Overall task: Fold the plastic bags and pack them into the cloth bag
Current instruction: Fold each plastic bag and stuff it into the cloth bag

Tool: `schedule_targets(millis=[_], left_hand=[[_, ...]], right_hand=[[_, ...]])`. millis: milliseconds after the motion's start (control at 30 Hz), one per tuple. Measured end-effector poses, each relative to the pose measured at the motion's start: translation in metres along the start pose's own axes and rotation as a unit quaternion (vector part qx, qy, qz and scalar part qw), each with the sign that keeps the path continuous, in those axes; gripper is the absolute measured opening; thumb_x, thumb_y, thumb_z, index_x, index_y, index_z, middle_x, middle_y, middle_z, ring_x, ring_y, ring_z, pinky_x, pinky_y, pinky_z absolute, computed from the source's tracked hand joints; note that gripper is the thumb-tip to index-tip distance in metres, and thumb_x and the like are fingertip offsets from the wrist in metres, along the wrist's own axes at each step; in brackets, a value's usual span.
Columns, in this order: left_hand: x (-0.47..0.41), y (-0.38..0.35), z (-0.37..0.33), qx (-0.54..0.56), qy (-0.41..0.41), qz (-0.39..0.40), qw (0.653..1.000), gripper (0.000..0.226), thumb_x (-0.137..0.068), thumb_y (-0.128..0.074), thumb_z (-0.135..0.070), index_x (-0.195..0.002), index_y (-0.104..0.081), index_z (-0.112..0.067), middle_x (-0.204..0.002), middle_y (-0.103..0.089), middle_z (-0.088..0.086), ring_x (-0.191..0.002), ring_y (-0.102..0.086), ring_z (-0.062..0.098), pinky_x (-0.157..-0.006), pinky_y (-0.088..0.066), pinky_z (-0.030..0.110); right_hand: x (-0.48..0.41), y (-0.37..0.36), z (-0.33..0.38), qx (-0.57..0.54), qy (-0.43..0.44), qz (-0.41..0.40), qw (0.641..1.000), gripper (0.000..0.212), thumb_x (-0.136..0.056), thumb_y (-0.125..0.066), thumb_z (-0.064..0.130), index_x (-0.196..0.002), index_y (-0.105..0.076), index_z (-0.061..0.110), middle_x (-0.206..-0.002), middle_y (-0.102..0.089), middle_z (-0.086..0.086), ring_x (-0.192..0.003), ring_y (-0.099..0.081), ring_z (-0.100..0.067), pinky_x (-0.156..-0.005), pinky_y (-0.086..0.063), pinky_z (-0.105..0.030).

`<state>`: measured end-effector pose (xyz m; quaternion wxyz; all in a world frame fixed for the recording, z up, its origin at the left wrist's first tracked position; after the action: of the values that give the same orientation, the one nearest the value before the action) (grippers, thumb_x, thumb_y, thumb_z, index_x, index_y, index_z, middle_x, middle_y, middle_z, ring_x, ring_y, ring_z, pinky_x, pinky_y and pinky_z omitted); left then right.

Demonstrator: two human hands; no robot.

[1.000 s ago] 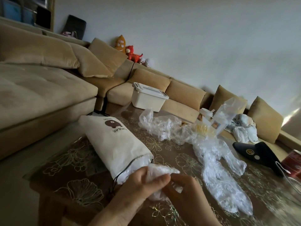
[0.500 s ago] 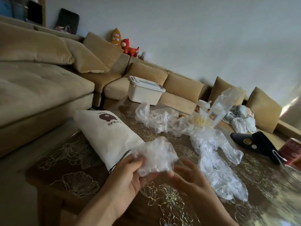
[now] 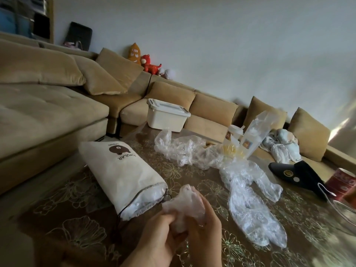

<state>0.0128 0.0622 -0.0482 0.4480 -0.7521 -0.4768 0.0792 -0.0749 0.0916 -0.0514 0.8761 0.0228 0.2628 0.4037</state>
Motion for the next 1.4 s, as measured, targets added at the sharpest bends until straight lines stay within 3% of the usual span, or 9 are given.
schedule_targets(millis=[100, 267, 400, 600, 800, 1000, 1167, 1300, 1400], left_hand=[[0.001, 0.002, 0.005, 0.004, 0.039, -0.017, 0.999, 0.030, -0.094, -0.039, -0.003, -0.075, -0.062, -0.001, -0.062, -0.060, 0.016, -0.063, -0.053, 0.028, -0.060, -0.040, 0.032], [-0.008, -0.008, -0.003, 0.003, 0.049, -0.030, 0.998, 0.035, -0.102, -0.032, -0.014, -0.074, -0.052, -0.012, -0.079, -0.055, 0.002, -0.057, -0.060, -0.002, -0.062, -0.046, 0.014], [0.004, 0.004, 0.000, -0.063, 0.029, 0.048, 0.996, 0.041, -0.094, -0.046, -0.039, -0.078, -0.075, -0.015, -0.087, -0.074, 0.011, -0.075, -0.068, 0.020, -0.070, -0.047, 0.034], [0.003, 0.003, 0.000, -0.135, 0.001, 0.019, 0.991, 0.023, -0.095, -0.049, -0.011, -0.088, -0.071, -0.014, -0.087, -0.071, 0.011, -0.071, -0.064, 0.015, -0.053, -0.046, 0.023], [-0.002, 0.007, -0.007, -0.089, -0.032, -0.029, 0.995, 0.026, -0.093, -0.046, 0.002, -0.085, -0.069, -0.006, -0.085, -0.068, 0.013, -0.071, -0.060, 0.019, -0.061, -0.045, 0.028], [0.003, 0.010, -0.010, -0.202, -0.087, -0.073, 0.973, 0.019, -0.097, -0.047, -0.012, -0.098, -0.065, -0.020, -0.095, -0.068, 0.002, -0.092, -0.062, 0.015, -0.080, -0.049, 0.026], [0.013, 0.020, -0.022, -0.530, -0.324, -0.107, 0.777, 0.024, -0.093, -0.054, -0.020, -0.117, -0.057, -0.020, -0.117, -0.053, -0.005, -0.101, -0.046, 0.001, -0.077, -0.037, 0.003], [0.009, 0.042, -0.032, -0.661, -0.487, -0.154, 0.549, 0.036, -0.074, -0.071, -0.003, -0.108, -0.063, -0.013, -0.130, -0.050, 0.014, -0.121, -0.039, 0.024, -0.096, -0.044, 0.042], [-0.008, 0.066, -0.033, -0.740, -0.442, -0.156, 0.482, 0.037, -0.062, -0.077, 0.003, -0.096, -0.071, -0.011, -0.138, -0.046, 0.023, -0.130, -0.030, 0.033, -0.099, -0.036, 0.059]], right_hand=[[0.002, 0.001, -0.004, 0.118, 0.097, 0.007, 0.988, 0.074, -0.067, -0.047, -0.006, -0.119, -0.057, 0.046, -0.111, -0.064, 0.027, -0.104, -0.060, 0.005, -0.083, -0.049, -0.013], [0.005, -0.002, 0.006, 0.254, 0.254, 0.078, 0.930, 0.054, -0.078, -0.041, 0.016, -0.129, -0.055, 0.012, -0.127, -0.059, 0.003, -0.122, -0.045, -0.004, -0.099, -0.040, -0.019], [0.007, -0.001, 0.007, 0.284, 0.256, 0.168, 0.908, 0.074, -0.077, -0.035, 0.018, -0.147, -0.015, 0.009, -0.131, -0.041, 0.013, -0.127, -0.027, 0.007, -0.108, -0.021, -0.012], [0.005, 0.004, 0.003, 0.217, 0.144, 0.308, 0.915, 0.080, -0.078, -0.036, 0.031, -0.145, 0.007, 0.037, -0.148, -0.035, 0.016, -0.139, -0.019, 0.006, -0.112, -0.015, -0.013], [-0.007, 0.025, 0.010, -0.138, -0.098, 0.171, 0.971, 0.062, -0.071, -0.058, 0.014, -0.131, -0.048, 0.029, -0.129, -0.057, 0.014, -0.112, -0.057, 0.000, -0.076, -0.051, -0.013], [-0.002, 0.008, -0.009, -0.216, -0.279, 0.214, 0.911, 0.042, -0.078, -0.064, 0.027, -0.112, -0.059, 0.003, -0.101, -0.068, -0.019, -0.082, -0.065, -0.028, -0.078, -0.049, -0.042], [0.000, -0.005, -0.012, -0.176, -0.264, 0.203, 0.926, 0.025, -0.082, -0.065, 0.019, -0.100, -0.062, 0.003, -0.083, -0.068, -0.012, -0.069, -0.059, -0.024, -0.064, -0.044, -0.038], [-0.005, -0.013, -0.016, -0.164, -0.307, 0.161, 0.923, 0.009, -0.087, -0.061, 0.007, -0.095, -0.062, 0.004, -0.079, -0.068, -0.009, -0.064, -0.063, -0.016, -0.053, -0.049, -0.025], [-0.004, -0.019, -0.016, -0.160, -0.326, 0.168, 0.916, 0.009, -0.087, -0.059, 0.007, -0.095, -0.061, 0.002, -0.086, -0.064, -0.014, -0.066, -0.060, -0.021, -0.051, -0.048, -0.025]])
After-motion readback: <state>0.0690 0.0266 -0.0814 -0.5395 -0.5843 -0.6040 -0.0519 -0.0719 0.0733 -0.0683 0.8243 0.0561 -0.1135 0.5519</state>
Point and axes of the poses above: each hand's wrist, its own x-axis away from the middle knuckle, its own y-axis out of the back of the hand, z = x × y, the point moved 3 cm from there along -x, towards the middle knuckle
